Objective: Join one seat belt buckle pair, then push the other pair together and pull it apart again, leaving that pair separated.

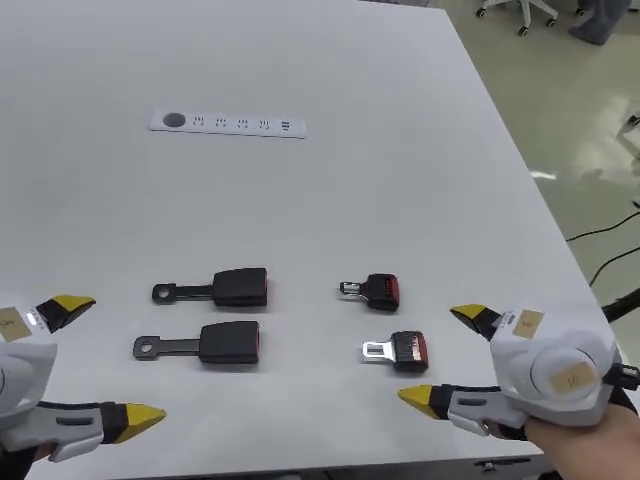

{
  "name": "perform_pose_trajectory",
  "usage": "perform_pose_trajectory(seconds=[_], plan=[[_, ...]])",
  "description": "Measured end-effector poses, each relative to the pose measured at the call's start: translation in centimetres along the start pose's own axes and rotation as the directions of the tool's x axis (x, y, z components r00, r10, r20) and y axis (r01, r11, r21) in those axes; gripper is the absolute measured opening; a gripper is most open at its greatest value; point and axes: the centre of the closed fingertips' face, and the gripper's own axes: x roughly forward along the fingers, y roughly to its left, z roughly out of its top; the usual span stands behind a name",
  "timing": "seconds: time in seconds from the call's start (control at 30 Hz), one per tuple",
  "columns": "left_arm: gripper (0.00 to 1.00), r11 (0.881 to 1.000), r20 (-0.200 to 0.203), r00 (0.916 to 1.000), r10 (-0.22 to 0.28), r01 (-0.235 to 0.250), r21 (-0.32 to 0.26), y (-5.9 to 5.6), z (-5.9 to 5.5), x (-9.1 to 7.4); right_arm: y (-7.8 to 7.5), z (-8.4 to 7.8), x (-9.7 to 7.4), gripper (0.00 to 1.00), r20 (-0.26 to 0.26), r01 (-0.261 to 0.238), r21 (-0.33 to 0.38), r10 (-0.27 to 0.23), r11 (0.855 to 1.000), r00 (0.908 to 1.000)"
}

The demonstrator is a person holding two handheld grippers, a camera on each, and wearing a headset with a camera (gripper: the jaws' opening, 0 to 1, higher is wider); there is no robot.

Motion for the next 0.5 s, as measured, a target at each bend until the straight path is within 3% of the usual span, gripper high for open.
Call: perform_pose_trajectory(seconds=[0.07,0.27,0.5], plan=[[0.86,1.000,-0.004,0.9999,-0.015,0.015,0.004,-0.1,0.1,0.3,0.9,0.1,-0.2,0.57,-0.022,-0.040,-0.011,0.040,0.999,0.9990],[0.82,0.996,-0.015,0.9966,-0.081,0.082,0.039,-1.5,0.8,1.2,0.4,-0.4,1.1,0.58,-0.022,-0.053,-0.035,0.052,0.998,0.9984],[0.77,0.987,-0.037,0.9895,-0.140,0.142,0.071,-2.2,1.0,2.7,0.1,-0.9,2.1,0.55,-0.045,-0.086,-0.061,0.083,0.994,0.9955]])
